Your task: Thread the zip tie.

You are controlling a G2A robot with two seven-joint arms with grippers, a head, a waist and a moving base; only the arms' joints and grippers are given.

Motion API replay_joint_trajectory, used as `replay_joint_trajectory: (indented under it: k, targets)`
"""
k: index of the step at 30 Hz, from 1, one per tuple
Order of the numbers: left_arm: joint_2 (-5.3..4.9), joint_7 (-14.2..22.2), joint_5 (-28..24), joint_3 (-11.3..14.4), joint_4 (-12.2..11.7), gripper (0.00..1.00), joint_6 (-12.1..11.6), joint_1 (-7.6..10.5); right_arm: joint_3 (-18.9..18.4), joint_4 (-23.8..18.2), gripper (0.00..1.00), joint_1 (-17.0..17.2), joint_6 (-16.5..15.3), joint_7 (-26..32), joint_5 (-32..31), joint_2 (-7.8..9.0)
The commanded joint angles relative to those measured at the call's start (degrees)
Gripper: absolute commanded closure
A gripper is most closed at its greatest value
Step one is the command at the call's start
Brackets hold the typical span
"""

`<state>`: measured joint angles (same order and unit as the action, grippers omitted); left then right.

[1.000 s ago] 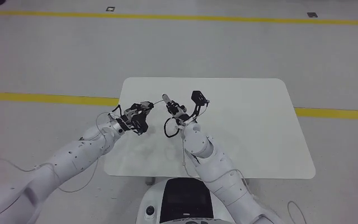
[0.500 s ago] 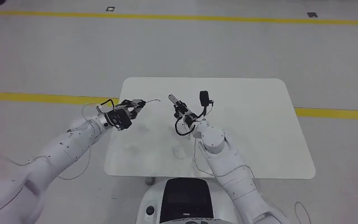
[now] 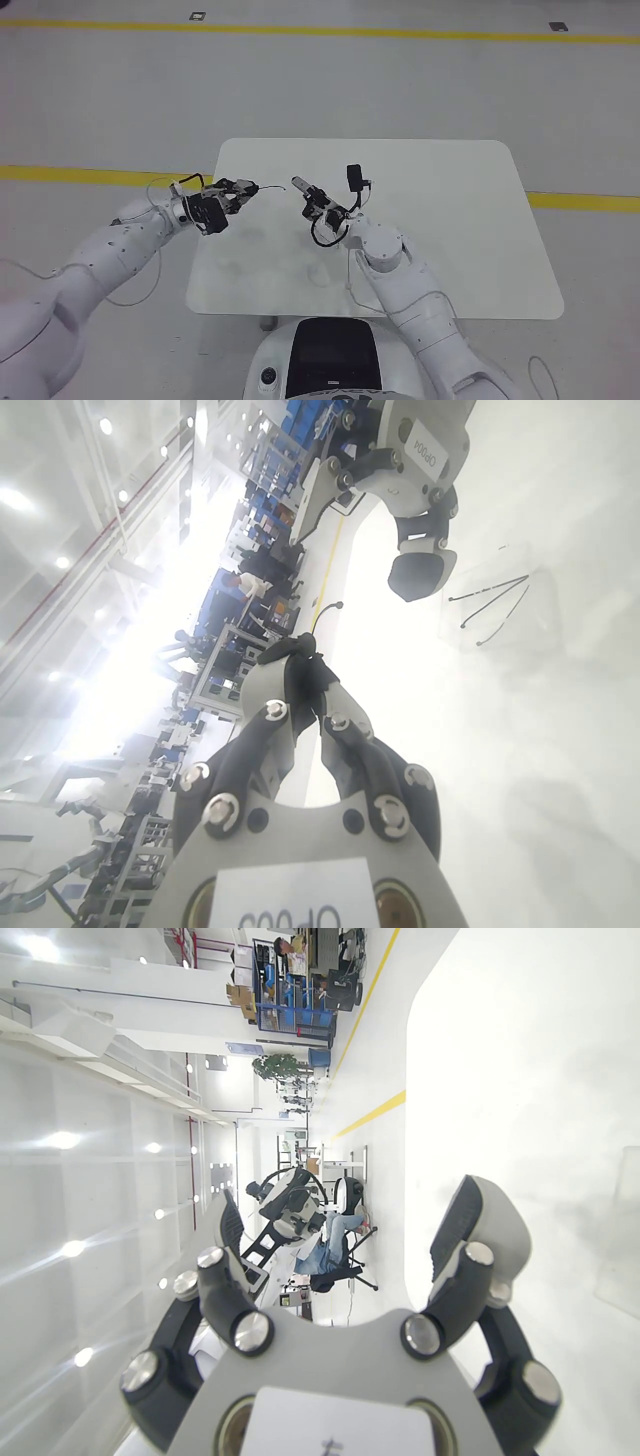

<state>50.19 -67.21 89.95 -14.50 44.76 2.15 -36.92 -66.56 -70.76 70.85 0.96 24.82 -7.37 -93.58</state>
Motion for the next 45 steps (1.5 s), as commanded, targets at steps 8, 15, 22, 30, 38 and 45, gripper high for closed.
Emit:
replay_joint_trajectory:
  k: [8, 15, 22, 30, 38, 45]
  targets:
    - [-0.44, 0.0, 0.0, 4.8, -0.1, 1.0, 4.9, 0.04, -1.7, 8.8, 0.0, -4.7, -6.1, 17.8, 12.4, 0.68]
    - [-0.5, -1.7, 0.0, 4.8, -0.4, 1.0, 6.4, -0.34, -1.7, 8.8, 0.0, -4.7, -6.1, 17.8, 12.4, 0.68]
    - [-1.02, -5.0, 0.0, 4.8, 0.0, 1.0, 7.5, -0.9, -2.3, 9.8, 0.0, -4.9, -5.2, 19.3, 15.3, 1.25]
    - [-1.46, -6.9, 0.0, 4.8, -0.6, 1.0, 8.0, -0.85, -2.0, 14.1, 0.22, -6.9, -6.0, 23.9, 19.7, 1.64]
    - [-1.46, -6.9, 0.0, 4.8, -0.6, 1.0, 8.0, -0.85, 0.1, 18.6, 0.57, -9.0, -8.1, 24.3, 23.6, 1.17]
    - [-1.46, -6.9, 0.0, 4.8, -0.6, 1.0, 8.0, -0.85, 2.1, 22.6, 0.62, -11.0, -9.0, 26.6, 27.5, 0.6]
